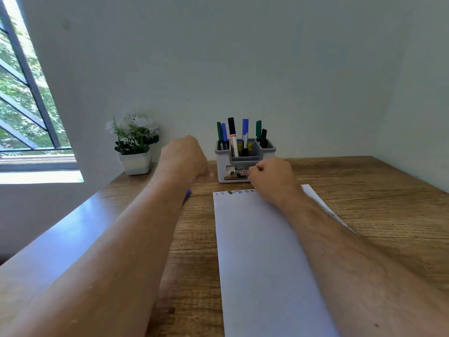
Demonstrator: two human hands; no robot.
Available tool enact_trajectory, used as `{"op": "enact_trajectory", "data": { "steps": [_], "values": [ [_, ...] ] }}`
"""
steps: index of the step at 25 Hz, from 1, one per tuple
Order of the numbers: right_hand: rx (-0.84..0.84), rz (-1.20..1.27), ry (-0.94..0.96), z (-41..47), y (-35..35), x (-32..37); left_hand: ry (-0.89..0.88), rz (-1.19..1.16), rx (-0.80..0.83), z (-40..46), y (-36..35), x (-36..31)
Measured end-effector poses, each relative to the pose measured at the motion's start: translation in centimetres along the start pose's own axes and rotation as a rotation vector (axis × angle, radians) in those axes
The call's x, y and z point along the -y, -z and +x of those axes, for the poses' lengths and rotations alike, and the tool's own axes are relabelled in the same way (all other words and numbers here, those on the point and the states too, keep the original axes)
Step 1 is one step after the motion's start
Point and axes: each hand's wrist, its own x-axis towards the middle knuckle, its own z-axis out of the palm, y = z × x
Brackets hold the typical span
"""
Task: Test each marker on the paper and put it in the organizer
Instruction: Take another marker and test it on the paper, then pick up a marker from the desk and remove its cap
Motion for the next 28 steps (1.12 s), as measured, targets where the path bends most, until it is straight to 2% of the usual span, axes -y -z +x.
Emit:
{"op": "enact_trajectory", "data": {
  "steps": [7,14,18,21,24,28],
  "values": [
    [0.046,-0.034,0.028,0.1,-0.4,0.4,0.052,0.126,0.108,0.5,-2.8,1.3],
    [0.047,-0.066,0.02,0.3,-0.6,0.2,0.08,0.132,0.022,0.3,-2.3,1.9],
    [0.042,-0.06,0.033,0.3,-0.7,0.2,0.093,0.148,0.064,0.0,-2.4,1.6],
    [0.042,-0.065,0.033,0.4,-0.9,0.1,0.098,0.09,0.086,0.1,-2.5,1.4],
    [0.051,-0.053,0.027,0.7,-1.2,0.0,0.07,-0.018,0.015,0.2,-2.1,1.1],
    [0.057,-0.001,0.071,0.4,-1.2,0.3,0.068,-0.296,-0.045,0.6,-1.0,0.5]
  ]
}}
